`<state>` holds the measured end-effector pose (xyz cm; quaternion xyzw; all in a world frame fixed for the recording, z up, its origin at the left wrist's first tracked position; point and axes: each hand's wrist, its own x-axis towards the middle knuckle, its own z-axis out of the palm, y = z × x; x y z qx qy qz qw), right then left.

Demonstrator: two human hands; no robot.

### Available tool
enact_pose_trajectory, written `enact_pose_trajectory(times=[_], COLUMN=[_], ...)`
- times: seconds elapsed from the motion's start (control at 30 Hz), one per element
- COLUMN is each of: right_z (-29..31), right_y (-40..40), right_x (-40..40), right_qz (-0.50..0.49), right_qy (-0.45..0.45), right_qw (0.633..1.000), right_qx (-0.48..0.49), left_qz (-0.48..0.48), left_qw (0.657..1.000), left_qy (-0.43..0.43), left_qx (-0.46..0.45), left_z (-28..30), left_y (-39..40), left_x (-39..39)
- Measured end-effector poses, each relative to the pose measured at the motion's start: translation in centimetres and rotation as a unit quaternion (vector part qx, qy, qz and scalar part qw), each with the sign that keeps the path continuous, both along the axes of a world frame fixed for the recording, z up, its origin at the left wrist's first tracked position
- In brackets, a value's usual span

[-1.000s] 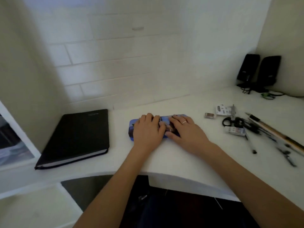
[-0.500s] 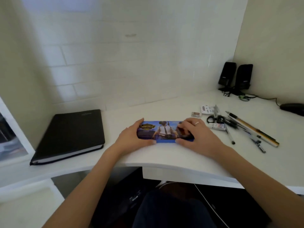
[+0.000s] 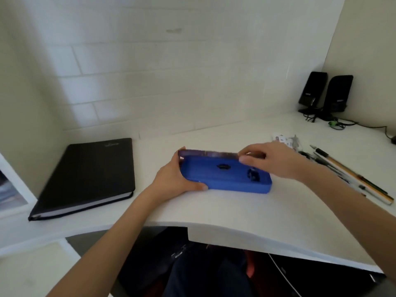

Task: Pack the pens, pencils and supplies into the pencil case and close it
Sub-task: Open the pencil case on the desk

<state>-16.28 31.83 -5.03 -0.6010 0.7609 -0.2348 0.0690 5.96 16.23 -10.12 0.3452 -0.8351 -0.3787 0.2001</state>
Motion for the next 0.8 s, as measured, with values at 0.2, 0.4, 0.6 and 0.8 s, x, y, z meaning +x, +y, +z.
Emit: enact_pose_trajectory(times=[0.2,0.4,0.6,0.8], right_z=[0.5,-3.5,-2.5,-3.1], right_y=[-4.9,-8.8,-7.8,-3.7], right_x=[-3.5,-5.3,-3.5,1.4], right_qz=[-0.126,-0.180,-0.098,0.101], right_qy=[-0.230,-0.161,-0.025,-0.032], right_qw=[0.958,0.949,0.986,0.993], right_qx=[-0.119,-0.205,-0.129,-0.052], left_qz=[0.005,0.023,0.040,0.068], left_qw=[1.000,0.997,0.988,0.987], left_qy=[-0.006,-0.012,-0.077,-0.086], left_qx=[-0.012,-0.068,-0.125,-0.120], left_z=[-0.3,-0.2,-0.7,-0.8], left_y=[-0.2,-0.2,-0.4,-1.9], left_x=[-0.5,-1.2,-1.7,-3.4])
